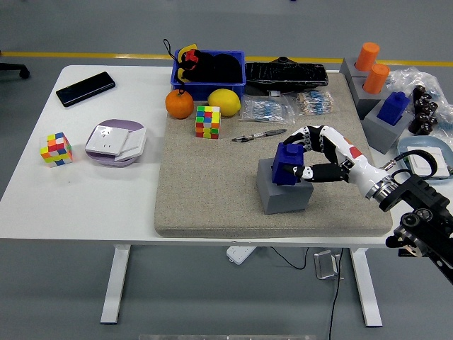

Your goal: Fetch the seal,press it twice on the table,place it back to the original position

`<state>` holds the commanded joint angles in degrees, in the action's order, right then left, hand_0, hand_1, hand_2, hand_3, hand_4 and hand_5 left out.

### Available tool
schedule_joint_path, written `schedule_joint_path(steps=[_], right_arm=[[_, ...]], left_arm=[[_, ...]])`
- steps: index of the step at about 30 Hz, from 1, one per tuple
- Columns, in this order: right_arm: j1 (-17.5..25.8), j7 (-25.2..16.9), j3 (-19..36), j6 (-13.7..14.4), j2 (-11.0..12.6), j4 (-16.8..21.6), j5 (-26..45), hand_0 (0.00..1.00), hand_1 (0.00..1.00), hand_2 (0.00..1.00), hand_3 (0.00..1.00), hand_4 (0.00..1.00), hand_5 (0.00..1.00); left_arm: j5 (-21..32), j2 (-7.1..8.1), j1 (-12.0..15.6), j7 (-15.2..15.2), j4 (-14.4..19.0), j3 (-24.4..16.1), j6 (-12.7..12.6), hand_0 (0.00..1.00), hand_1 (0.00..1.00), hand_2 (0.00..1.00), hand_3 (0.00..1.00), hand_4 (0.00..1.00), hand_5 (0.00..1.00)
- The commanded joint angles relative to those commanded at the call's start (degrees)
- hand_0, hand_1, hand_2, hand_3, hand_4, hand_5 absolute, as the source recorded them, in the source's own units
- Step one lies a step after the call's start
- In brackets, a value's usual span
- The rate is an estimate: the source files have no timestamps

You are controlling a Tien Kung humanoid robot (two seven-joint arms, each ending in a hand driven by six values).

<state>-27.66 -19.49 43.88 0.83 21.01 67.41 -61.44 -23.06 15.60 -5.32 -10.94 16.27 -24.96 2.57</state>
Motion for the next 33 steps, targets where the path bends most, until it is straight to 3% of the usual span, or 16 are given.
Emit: schedule_joint_path(steps=[8,15,22,33], right_arm=[[-2.75,-0.40,-3.58,-3.13,1.86,-0.42,2.84,0.518,0.415,0.432,0.497,0.739,0.002],[-5.45,-0.86,-6.11,-3.72,1.81,-1.44,6.02,0.511,0.412,0.430,0.494,0.739,0.002],[-9.66,-0.80,-8.93,-6.19,2.33,-2.32,9.23,0.508,0.412,0.429,0.493,0.739,0.002],[-13.22,-0.31,-13.38,-8.61,3.81,-4.05,9.31,0.496,0.407,0.426,0.490,0.736,0.002]], left_arm=[[0.00,-0.01,0.05,0.06,0.07,0.05,0.15,0.739,0.696,0.687,0.744,0.670,0.307],[-0.06,-0.06,-0.36,0.16,0.08,-0.06,0.28,0.739,0.696,0.687,0.744,0.670,0.306],[0.10,-0.10,-1.16,0.20,0.08,0.33,0.62,0.739,0.695,0.688,0.745,0.670,0.306],[0.12,0.36,-1.84,0.23,0.22,0.72,0.95,0.739,0.696,0.687,0.745,0.672,0.307]])
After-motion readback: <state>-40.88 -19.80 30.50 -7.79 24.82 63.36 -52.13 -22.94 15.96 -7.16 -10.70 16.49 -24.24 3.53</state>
